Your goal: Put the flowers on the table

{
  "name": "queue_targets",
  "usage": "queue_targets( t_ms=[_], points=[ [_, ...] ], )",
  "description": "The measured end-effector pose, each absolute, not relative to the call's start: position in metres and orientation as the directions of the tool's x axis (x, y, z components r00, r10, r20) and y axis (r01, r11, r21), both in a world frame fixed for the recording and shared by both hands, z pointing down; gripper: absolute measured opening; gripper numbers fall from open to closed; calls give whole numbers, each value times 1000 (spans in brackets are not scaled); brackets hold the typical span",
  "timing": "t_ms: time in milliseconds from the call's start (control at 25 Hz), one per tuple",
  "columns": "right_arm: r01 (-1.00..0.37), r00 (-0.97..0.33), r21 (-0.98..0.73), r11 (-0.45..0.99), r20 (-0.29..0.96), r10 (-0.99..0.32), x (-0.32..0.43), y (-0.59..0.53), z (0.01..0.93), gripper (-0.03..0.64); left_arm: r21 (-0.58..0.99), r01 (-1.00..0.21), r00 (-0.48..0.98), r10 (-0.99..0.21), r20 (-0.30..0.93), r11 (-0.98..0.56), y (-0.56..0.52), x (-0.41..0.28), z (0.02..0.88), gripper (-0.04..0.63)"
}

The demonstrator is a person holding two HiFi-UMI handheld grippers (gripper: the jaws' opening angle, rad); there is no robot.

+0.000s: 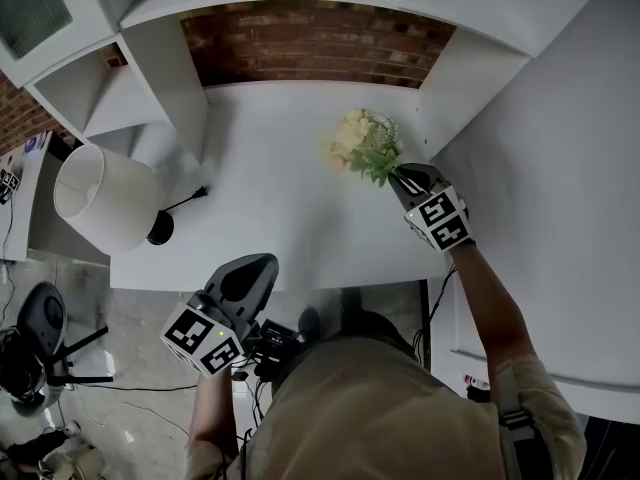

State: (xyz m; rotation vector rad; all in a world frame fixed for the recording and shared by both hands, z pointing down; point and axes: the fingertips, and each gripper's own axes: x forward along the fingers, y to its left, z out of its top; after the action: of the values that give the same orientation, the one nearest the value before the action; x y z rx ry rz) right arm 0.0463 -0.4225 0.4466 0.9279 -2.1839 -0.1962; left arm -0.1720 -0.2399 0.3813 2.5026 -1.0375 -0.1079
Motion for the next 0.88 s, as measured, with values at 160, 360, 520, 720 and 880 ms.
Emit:
queue_targets(
  t_ms=[160, 360, 520, 720, 880],
  points=[
    [-546, -489, 390, 742, 571, -660, 47, -432, 451, 60, 405, -673, 706, -701, 102, -619, -243, -168, 380, 10],
    [-514, -511, 371, 773, 591, -624, 51, -450, 464, 60, 404, -704, 672, -732, 114, -584, -257, -162, 379, 10],
    [-488, -520, 357, 797, 614, -594, 54, -468, 477, 60, 404, -714, 660, -741, 120, -571, -270, -151, 377, 10],
    [-469, -518, 348, 812, 636, -572, 60, -492, 495, 60, 402, -720, 658, -740, 135, -567, -287, -137, 381, 10],
    [-443, -525, 352, 825, 644, -556, 58, -507, 504, 60, 404, -720, 660, -736, 150, -564, -295, -132, 386, 10]
  ],
)
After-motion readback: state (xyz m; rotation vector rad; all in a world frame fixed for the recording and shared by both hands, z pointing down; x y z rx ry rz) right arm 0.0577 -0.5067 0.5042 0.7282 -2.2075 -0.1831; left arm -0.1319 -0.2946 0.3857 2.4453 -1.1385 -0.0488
